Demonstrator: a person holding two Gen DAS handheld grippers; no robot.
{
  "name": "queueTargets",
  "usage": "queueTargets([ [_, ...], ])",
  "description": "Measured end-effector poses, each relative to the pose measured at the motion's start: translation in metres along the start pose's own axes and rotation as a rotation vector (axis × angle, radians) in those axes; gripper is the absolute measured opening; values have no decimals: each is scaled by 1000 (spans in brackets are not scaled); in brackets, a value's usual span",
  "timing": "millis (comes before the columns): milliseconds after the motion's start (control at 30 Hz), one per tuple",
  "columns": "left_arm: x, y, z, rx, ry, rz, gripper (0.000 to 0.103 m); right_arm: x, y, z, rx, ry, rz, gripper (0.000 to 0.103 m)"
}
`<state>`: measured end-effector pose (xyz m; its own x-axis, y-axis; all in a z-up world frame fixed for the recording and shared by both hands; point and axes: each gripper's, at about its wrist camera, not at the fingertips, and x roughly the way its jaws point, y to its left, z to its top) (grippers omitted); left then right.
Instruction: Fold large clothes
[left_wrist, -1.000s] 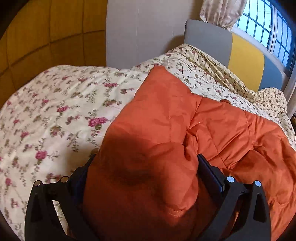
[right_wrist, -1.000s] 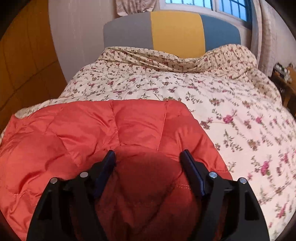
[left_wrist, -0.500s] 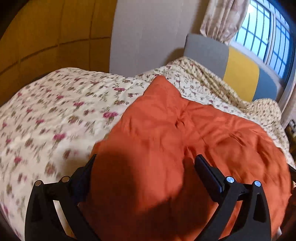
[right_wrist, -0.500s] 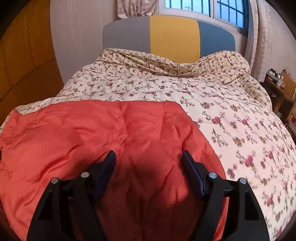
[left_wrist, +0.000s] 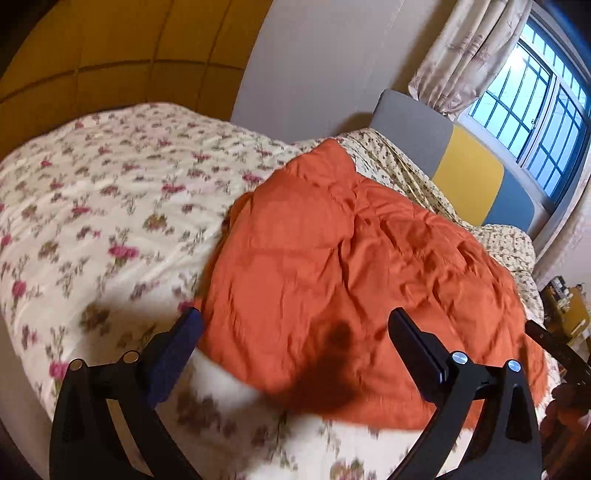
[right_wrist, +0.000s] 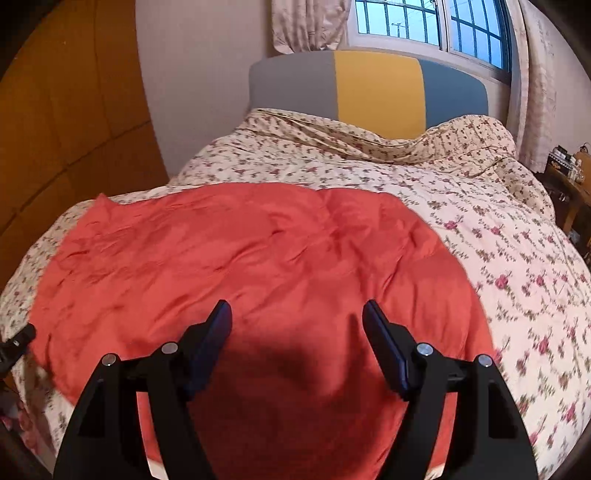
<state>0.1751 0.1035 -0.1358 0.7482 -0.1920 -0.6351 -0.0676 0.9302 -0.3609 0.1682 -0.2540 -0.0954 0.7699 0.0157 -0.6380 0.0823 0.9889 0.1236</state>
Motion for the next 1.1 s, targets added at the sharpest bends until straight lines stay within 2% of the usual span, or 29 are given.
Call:
queueTargets([
  [67,-5,6,-6,-36,15,-31,100,-7,8,-9,6,-1,22,73],
  [133,-8,10,-13,-76,33,-63,100,-15,15,-18,7,-3,42,66],
  [300,-9,10,-26,-96,67,-105,99,-25,30,-43,14,18,104,32],
  [400,-7,10,-25,-119,72,-128,89,-31,38,-53,4,14,146,22],
  [533,0,14,-25,-169,88,-152,82,-35,48,-57,-20,10,188,17],
  [633,3,15,-27,-201,88,-184,81,-33,57,-58,-35,19,217,16],
  [767,7,8,-29,-187,89,-224,81,-29,69,-63,-70,26,243,14],
  [833,10,6,-30,-184,88,-229,81,-24,76,-65,-93,33,232,14],
  [933,14,6,-28,-192,76,-237,81,-2,81,-75,-141,83,146,12],
  [1100,20,3,-27,-208,50,-232,81,15,83,-88,-160,94,135,12],
])
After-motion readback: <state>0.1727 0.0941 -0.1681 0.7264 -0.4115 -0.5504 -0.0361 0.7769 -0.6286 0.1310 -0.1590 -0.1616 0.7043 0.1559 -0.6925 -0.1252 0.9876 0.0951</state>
